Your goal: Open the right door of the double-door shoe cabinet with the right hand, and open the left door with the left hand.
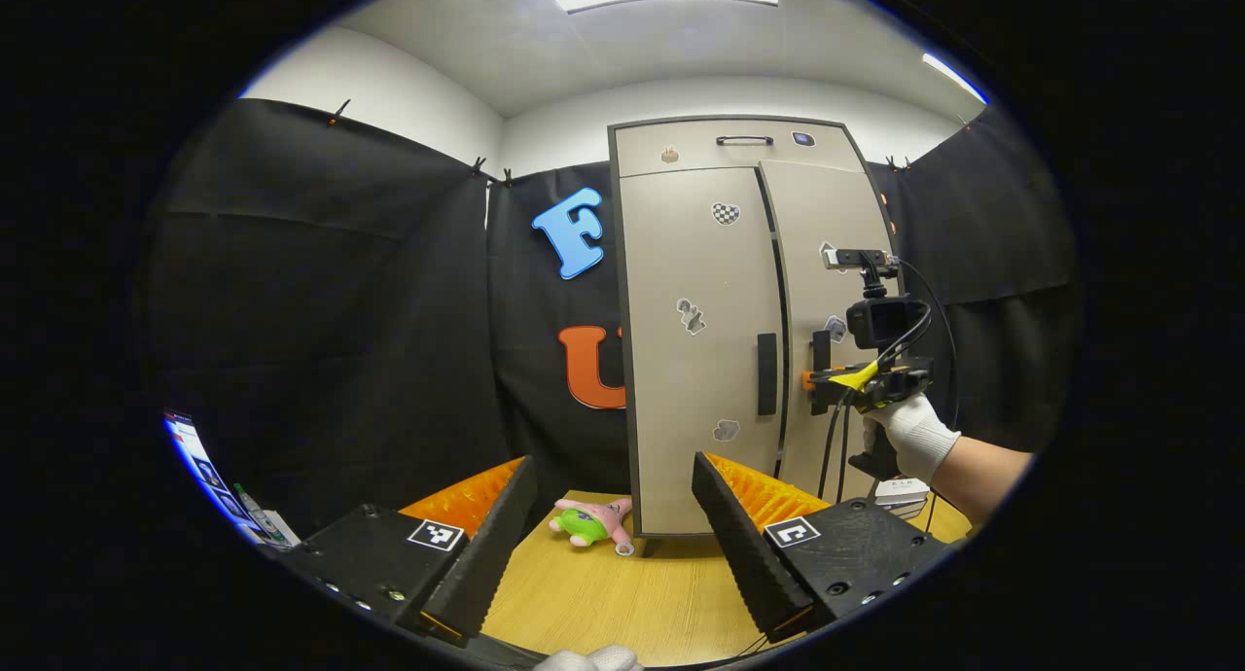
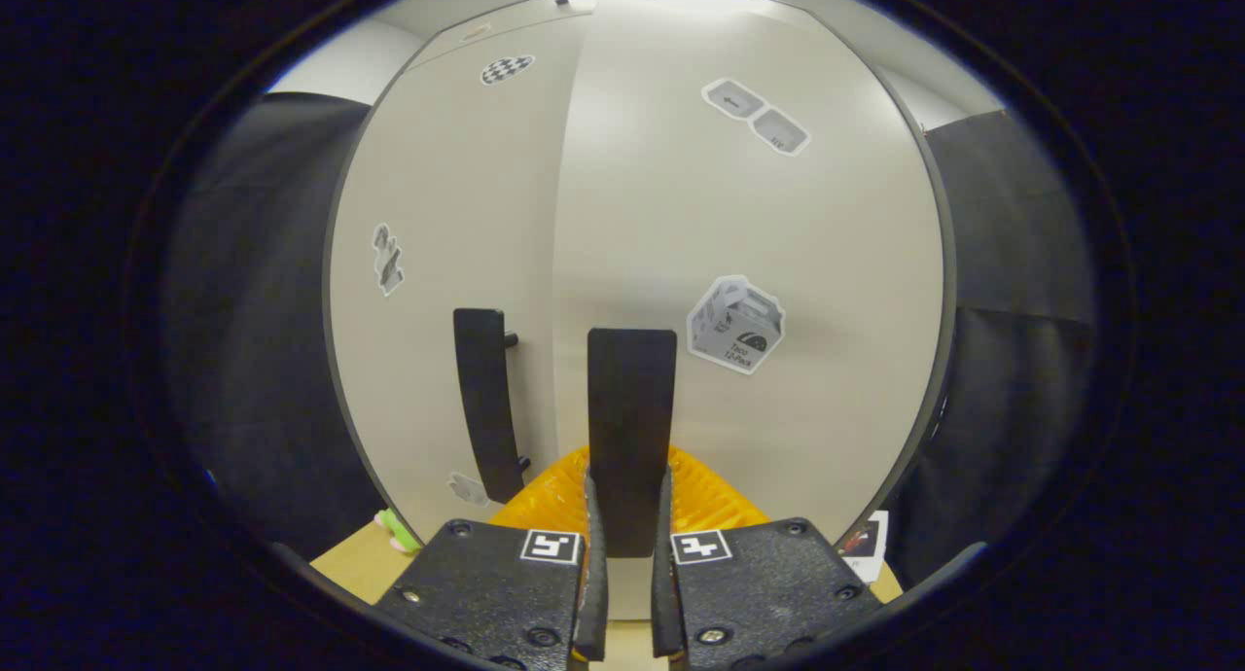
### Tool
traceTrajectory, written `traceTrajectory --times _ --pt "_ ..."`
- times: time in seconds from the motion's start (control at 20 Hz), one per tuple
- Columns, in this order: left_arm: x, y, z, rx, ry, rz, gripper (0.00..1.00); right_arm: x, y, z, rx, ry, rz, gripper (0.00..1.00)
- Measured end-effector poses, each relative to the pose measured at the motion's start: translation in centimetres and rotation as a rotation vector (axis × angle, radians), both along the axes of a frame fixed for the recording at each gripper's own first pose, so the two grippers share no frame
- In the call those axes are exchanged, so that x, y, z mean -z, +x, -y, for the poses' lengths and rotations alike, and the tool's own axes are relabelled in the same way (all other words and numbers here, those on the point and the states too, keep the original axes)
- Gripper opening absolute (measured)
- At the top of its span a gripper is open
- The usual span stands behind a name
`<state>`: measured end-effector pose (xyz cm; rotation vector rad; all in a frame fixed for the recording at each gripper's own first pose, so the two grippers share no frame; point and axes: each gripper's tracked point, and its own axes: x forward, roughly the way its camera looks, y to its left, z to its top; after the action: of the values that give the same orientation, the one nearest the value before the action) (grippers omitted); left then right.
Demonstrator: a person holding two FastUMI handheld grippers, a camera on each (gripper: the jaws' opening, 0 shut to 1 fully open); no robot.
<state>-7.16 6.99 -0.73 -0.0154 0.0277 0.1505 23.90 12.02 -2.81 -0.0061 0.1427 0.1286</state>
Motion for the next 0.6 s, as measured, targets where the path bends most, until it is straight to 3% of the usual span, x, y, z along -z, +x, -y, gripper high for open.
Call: traceTrajectory --times 0.6 --pt "0.2 -1.0 2.5 0.065 -0.008 0.008 0.96 0.1 -5.4 2.7 -0.033 0.024 -0.002 0.19"
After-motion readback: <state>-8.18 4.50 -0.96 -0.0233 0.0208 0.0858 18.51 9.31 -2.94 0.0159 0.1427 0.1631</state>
